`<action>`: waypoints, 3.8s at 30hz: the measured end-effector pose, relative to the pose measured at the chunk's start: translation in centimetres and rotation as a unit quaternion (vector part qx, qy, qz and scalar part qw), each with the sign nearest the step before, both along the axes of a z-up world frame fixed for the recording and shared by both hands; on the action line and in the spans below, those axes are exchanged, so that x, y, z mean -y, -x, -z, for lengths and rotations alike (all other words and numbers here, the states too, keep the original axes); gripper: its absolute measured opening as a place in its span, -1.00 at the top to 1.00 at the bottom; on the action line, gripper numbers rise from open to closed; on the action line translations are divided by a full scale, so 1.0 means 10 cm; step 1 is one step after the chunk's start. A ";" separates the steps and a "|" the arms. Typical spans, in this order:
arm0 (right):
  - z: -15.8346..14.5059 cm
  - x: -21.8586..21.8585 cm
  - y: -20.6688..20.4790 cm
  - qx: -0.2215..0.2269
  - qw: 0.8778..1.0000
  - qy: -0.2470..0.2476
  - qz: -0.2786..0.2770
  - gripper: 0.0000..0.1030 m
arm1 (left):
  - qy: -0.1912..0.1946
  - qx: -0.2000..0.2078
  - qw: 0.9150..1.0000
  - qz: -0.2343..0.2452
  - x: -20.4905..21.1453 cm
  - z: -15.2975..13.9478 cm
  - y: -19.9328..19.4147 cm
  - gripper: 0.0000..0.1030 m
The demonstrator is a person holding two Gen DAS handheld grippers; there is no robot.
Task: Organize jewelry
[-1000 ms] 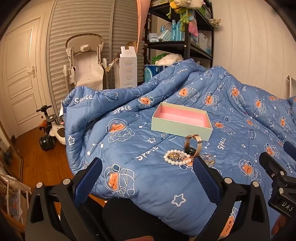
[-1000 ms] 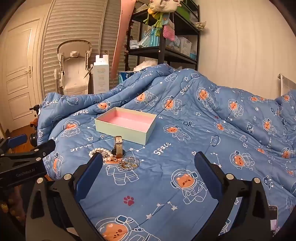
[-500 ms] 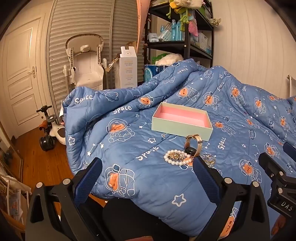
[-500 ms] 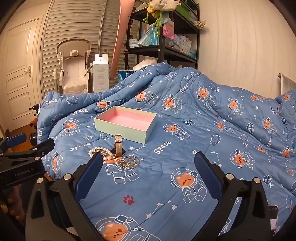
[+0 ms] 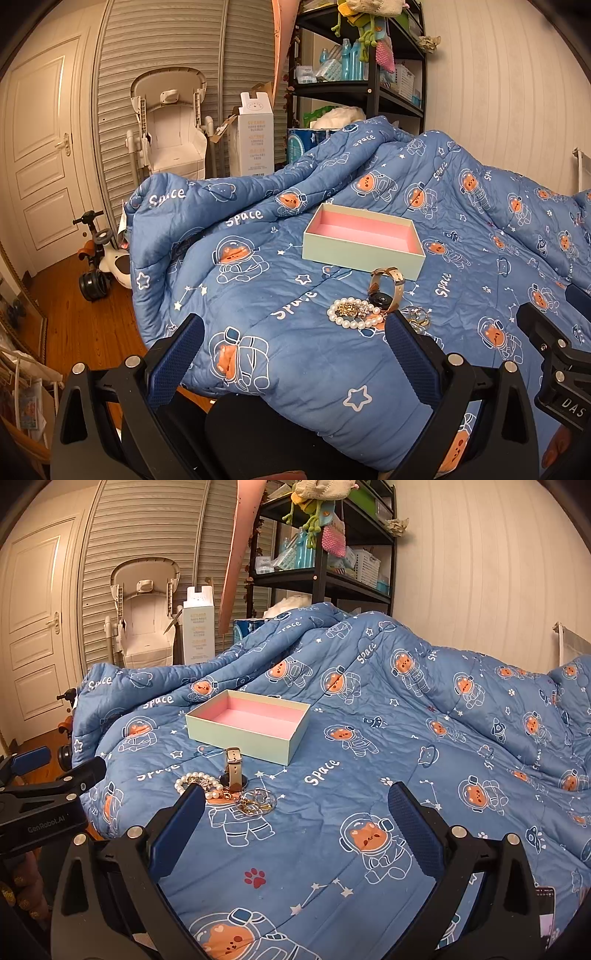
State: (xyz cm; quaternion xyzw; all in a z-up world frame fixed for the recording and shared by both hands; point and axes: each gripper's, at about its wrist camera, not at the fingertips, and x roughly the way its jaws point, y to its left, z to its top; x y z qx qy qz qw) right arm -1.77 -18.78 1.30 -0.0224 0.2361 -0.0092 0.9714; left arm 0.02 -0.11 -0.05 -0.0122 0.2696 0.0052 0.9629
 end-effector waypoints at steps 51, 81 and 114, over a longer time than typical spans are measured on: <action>0.04 0.04 -0.01 -0.008 1.000 -0.003 0.006 -0.90 | -0.003 0.000 1.000 0.002 0.00 0.01 0.03 -0.87; 0.23 0.10 -0.25 -0.083 0.994 -0.062 -0.042 -0.90 | 0.033 -0.034 0.996 0.074 0.08 0.13 -0.13 -0.87; 0.85 -0.04 -1.42 -0.236 0.953 -0.023 -0.190 -0.77 | 0.007 -0.152 0.976 0.154 0.08 0.76 -0.92 -0.87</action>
